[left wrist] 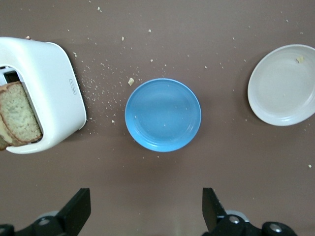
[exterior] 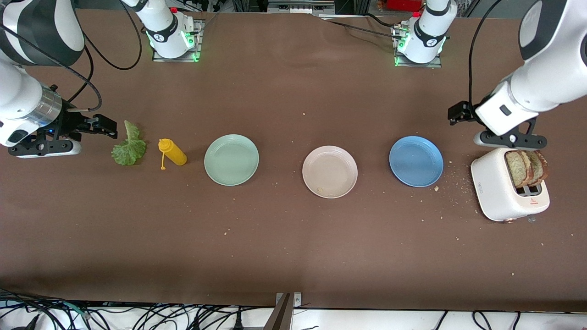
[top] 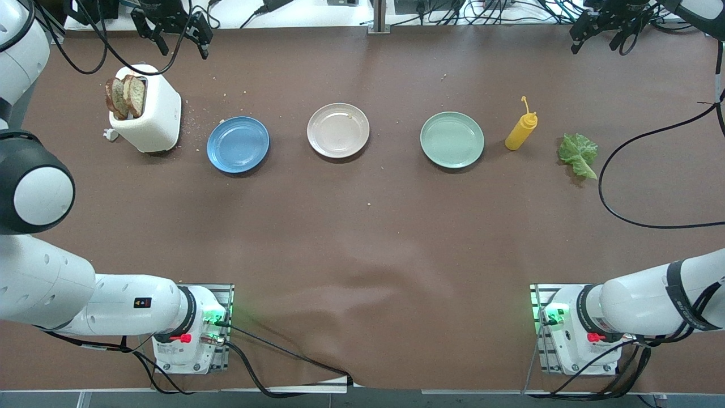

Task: Make sandwich in beige plate with both arms
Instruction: 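Lower the left gripper onto the bread slices in the white toaster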

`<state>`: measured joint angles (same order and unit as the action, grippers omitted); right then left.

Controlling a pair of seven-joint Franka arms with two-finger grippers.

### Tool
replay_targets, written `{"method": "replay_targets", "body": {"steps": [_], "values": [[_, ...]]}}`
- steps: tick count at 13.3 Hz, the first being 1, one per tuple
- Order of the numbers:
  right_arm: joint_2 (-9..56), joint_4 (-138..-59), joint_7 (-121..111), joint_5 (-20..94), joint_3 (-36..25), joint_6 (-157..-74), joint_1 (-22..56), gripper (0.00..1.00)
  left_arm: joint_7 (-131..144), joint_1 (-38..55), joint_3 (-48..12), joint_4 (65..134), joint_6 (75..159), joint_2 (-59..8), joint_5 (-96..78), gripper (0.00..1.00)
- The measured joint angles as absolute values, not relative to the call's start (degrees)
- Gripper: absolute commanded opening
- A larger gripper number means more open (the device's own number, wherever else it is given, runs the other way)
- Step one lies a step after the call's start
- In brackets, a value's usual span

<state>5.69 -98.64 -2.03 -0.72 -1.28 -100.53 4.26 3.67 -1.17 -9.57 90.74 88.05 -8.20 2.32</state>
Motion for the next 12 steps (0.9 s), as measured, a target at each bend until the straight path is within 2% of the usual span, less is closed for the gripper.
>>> {"method": "replay_targets", "body": {"steps": [6,12], "values": [[5.7,-98.6,-2.0,-0.7,-1.3,-100.5,3.9,1.00,2.8,-7.7,-7.5,84.9,89.2,-14.1,3.8,1.00],[5.7,-98.6,-2.0,-0.7,-1.3,-100.5,3.9,1.00,1.5,-11.6,-7.0,84.2,96.4,-20.2,9.1,1.00]]}}
